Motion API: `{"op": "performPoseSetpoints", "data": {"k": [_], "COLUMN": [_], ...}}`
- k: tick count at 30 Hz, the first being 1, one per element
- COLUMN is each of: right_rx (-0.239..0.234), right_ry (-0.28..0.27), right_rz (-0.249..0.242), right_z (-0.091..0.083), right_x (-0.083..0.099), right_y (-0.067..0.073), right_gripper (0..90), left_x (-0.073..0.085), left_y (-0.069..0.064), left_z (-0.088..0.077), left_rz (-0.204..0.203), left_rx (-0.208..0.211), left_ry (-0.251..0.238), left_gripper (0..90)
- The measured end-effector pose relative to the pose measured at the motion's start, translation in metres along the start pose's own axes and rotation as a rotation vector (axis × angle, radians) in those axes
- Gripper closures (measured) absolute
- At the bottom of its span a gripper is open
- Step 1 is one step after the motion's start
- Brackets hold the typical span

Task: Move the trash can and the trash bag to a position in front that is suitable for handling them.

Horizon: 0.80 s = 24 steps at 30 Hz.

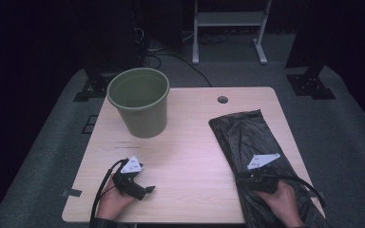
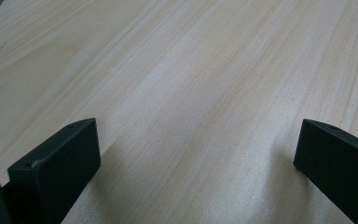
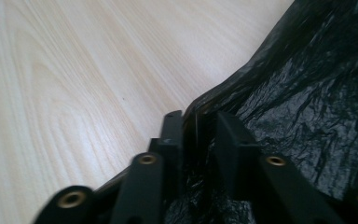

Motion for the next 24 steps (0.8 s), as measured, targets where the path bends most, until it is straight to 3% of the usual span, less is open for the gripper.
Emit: {"op": "performPoseSetpoints", "data": {"k": [5,6,8,9,10,11,14,16,21,24], "right_rx": [0.024,0.052,0.068,0.122,0.122,0.147,0.146,0.178,0.166,0.202], "right_ry": [-0.059,-0.086,-0.094,-0.112,-0.112,-0.138,-0.183,-0.178,-0.158,-0.152], "right_rz": [0.014,0.038,0.044,0.067,0.067,0.108,0.143,0.156,0.182,0.173], "right_z": [-0.013,-0.016,-0.017,-0.017,-0.017,-0.017,-0.016,-0.013,-0.007,-0.006], "right_x": [-0.006,-0.008,-0.008,-0.011,-0.011,-0.013,-0.012,-0.007,0.003,0.007], "right_y": [-0.003,-0.008,-0.011,-0.02,-0.02,-0.028,-0.038,-0.043,-0.054,-0.058], "right_gripper": [48.1,37.9,33.5,22.4,22.4,15.3,9.1,9.2,9.2,9.2], "left_x": [0.0,0.0,0.0,0.0,0.0,0.0,0.0,0.0,0.0,0.0], "left_y": [0.0,0.0,0.0,0.0,0.0,0.0,0.0,0.0,0.0,0.0], "left_z": [0.0,0.0,0.0,0.0,0.0,0.0,0.0,0.0,0.0,0.0], "left_rz": [0.0,-0.001,-0.001,-0.001,-0.001,0.0,0.002,0.003,0.006,-0.001], "left_rx": [0.0,0.001,0.001,0.001,0.001,0.001,0.001,0.002,0.004,0.001], "left_ry": [0.0,0.0,0.0,-0.001,-0.001,0.0,0.0,0.0,0.0,0.0], "left_gripper": [0.0,0.0,0.0,0.0,0.0,0.0,0.0,0.0,0.0,0.0]}}
Point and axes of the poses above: each handheld gripper's, and its own axes: z roughly forward along the jaws, x roughly out of its underside, y roughly to its left, the point moved 5 cm from there along z, roughly forward along the jaws, and after that the axes turned 12 degrees about y, right-handed, at the moved point
